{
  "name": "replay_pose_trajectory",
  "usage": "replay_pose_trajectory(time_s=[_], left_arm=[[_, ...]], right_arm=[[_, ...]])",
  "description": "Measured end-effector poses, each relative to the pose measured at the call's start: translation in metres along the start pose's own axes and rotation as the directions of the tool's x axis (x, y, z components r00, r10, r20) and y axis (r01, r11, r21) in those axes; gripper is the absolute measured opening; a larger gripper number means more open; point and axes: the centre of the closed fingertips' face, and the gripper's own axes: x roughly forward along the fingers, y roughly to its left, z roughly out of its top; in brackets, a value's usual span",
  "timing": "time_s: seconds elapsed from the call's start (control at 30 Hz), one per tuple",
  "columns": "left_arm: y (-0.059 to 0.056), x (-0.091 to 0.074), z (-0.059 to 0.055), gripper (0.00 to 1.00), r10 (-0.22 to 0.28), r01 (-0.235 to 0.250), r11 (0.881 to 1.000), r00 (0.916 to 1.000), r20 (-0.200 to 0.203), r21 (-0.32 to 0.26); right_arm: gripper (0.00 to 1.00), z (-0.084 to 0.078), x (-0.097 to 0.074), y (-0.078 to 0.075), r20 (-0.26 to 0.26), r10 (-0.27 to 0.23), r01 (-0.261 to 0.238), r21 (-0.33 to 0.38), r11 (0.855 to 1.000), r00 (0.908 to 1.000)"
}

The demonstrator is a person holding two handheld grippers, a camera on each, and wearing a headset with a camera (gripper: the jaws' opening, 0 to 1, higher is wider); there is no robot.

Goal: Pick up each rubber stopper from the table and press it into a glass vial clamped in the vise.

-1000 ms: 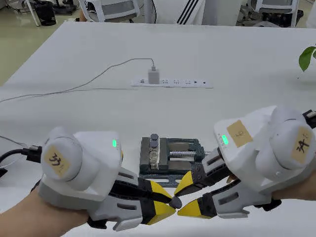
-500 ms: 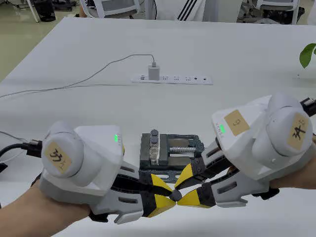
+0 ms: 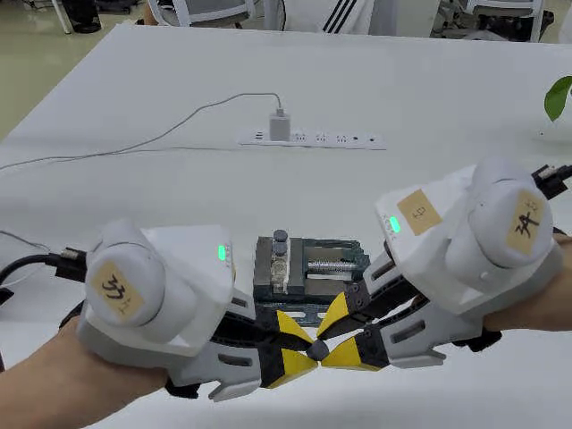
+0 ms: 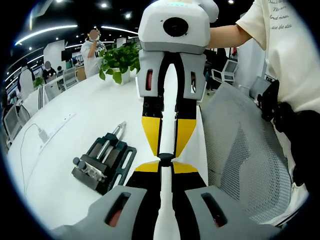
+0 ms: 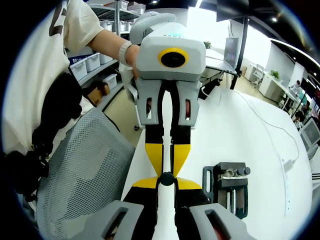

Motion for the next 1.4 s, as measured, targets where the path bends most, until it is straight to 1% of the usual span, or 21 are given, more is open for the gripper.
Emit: replay_pose_trajectory(time_s=[0.3,0.47,0.63,0.77,0.83,0.9,0.97,1.07,1.1,1.17,1.2,1.23,1.27,1.3,1.33,1.4], left_arm=[[-0.001,-0.001,-0.001,0.03,-0.003,0.003,1.000,0.9999,0.011,-0.022],[-0.002,-0.001,-0.002,0.03,0.000,0.001,1.000,0.9999,0.015,-0.019],[-0.001,-0.001,-0.002,0.04,0.005,-0.004,0.999,0.9997,0.026,-0.038],[0.003,-0.003,-0.003,0.04,0.028,-0.026,0.998,0.9989,0.037,-0.054],[0.006,-0.005,-0.006,0.05,0.043,-0.041,0.997,0.9985,0.035,-0.070],[0.010,-0.007,-0.009,0.09,0.067,-0.064,0.995,0.9970,0.039,-0.083],[0.014,-0.009,-0.014,0.14,0.101,-0.097,0.990,0.9943,0.033,-0.102],[0.020,-0.013,-0.020,0.24,0.150,-0.144,0.982,0.9878,0.042,-0.123],[0.022,-0.015,-0.023,0.30,0.176,-0.168,0.976,0.9835,0.044,-0.138],[0.026,-0.017,-0.028,0.38,0.214,-0.205,0.967,0.9757,0.046,-0.149],[0.028,-0.018,-0.030,0.44,0.232,-0.222,0.963,0.9716,0.049,-0.155],[0.032,-0.020,-0.033,0.49,0.269,-0.257,0.950,0.9618,0.048,-0.176],[0.035,-0.022,-0.034,0.54,0.289,-0.275,0.944,0.9558,0.055,-0.184],[0.037,-0.023,-0.034,0.62,0.304,-0.289,0.940,0.9505,0.062,-0.183],[0.039,-0.025,-0.036,0.67,0.330,-0.313,0.931,0.9420,0.063,-0.190],[0.042,-0.028,-0.039,0.77,0.349,-0.331,0.922,0.9355,0.058,-0.201]], right_arm=[[0.06,0.000,0.000,0.001,-0.002,0.001,-0.001,-0.010,1.000,1.0000],[0.06,0.000,0.000,0.002,-0.009,0.010,-0.010,-0.019,1.000,0.9999],[0.06,0.000,0.000,0.002,-0.014,0.013,-0.013,-0.027,1.000,0.9998],[0.06,0.001,0.000,-0.001,-0.014,0.007,-0.008,-0.029,1.000,0.9999],[0.06,0.001,0.000,-0.003,-0.011,0.003,-0.003,-0.028,1.000,0.9999],[0.06,0.000,0.000,-0.004,-0.012,0.002,-0.002,-0.028,1.000,0.9999],[0.06,-0.003,0.001,-0.005,-0.020,0.002,-0.003,-0.027,1.000,0.9998],[0.06,-0.006,0.002,-0.007,-0.028,0.004,-0.004,-0.023,1.000,0.9996],[0.06,-0.007,0.003,-0.008,-0.031,0.003,-0.004,-0.024,1.000,0.9995],[0.06,-0.010,0.004,-0.009,-0.038,0.009,-0.010,-0.018,1.000,0.9992],[0.06,-0.011,0.004,-0.009,-0.042,0.010,-0.011,-0.020,1.000,0.9991],[0.06,-0.012,0.005,-0.010,-0.047,0.011,-0.012,-0.021,1.000,0.9988],[0.06,-0.013,0.005,-0.011,-0.049,0.013,-0.014,-0.019,1.000,0.9987],[0.06,-0.014,0.006,-0.011,-0.052,0.014,-0.015,-0.017,1.000,0.9985],[0.06,-0.016,0.006,-0.013,-0.055,0.013,-0.014,-0.017,1.000,0.9984],[0.06,-0.017,0.006,-0.014,-0.060,0.015,-0.016,-0.014,1.000,0.9981]])
